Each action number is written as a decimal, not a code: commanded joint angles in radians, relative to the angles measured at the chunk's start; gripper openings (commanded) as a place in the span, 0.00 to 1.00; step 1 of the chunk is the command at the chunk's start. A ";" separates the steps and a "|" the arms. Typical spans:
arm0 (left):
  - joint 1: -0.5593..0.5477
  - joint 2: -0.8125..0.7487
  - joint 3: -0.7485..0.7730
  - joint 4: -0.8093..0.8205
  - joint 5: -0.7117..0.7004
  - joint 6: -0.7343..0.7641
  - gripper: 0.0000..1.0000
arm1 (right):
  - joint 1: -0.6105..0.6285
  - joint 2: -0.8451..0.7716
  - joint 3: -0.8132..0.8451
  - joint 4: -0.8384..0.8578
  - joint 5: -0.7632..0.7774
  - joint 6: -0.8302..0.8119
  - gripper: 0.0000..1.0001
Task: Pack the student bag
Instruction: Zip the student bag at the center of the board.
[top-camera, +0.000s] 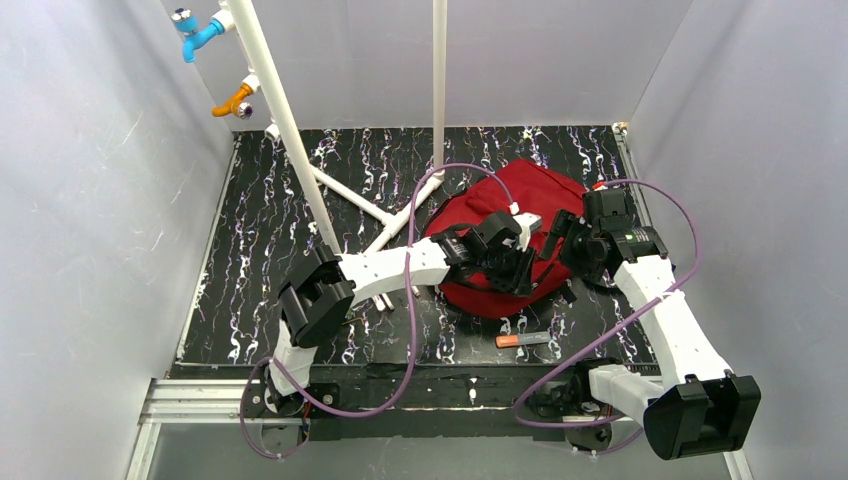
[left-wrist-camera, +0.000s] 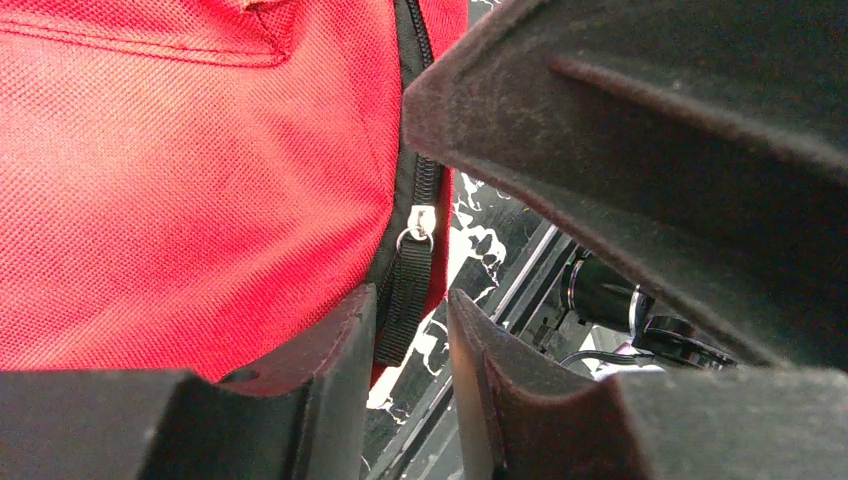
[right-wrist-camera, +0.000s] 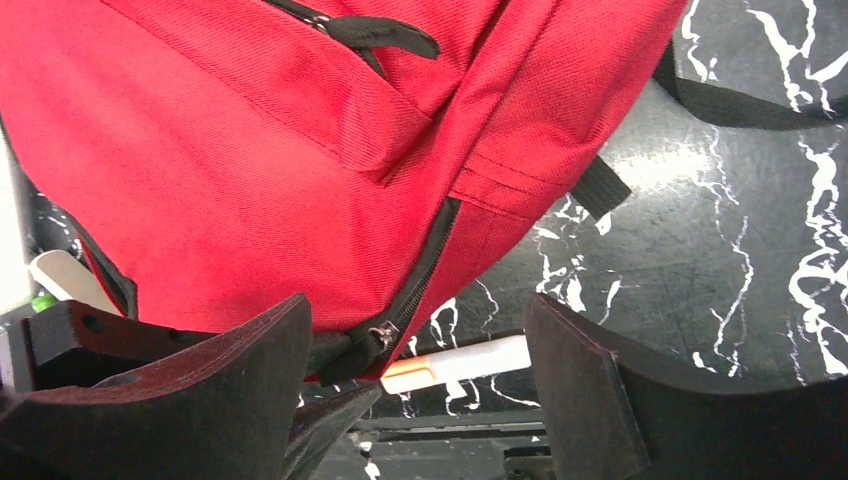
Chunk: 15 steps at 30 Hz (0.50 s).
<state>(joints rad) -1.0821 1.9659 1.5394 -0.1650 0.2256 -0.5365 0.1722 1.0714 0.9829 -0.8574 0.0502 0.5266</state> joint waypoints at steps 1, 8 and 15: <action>0.001 -0.009 0.036 -0.027 0.002 -0.004 0.29 | -0.002 -0.015 -0.024 0.063 -0.042 0.029 0.85; 0.001 -0.005 0.041 -0.036 0.009 0.035 0.04 | -0.002 -0.011 -0.017 0.000 0.017 0.021 0.87; 0.002 -0.028 0.019 -0.018 0.043 0.071 0.00 | -0.002 -0.003 -0.035 -0.045 0.013 0.024 0.87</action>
<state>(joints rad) -1.0813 1.9713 1.5459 -0.1776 0.2348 -0.4980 0.1722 1.0725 0.9565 -0.8806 0.0616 0.5468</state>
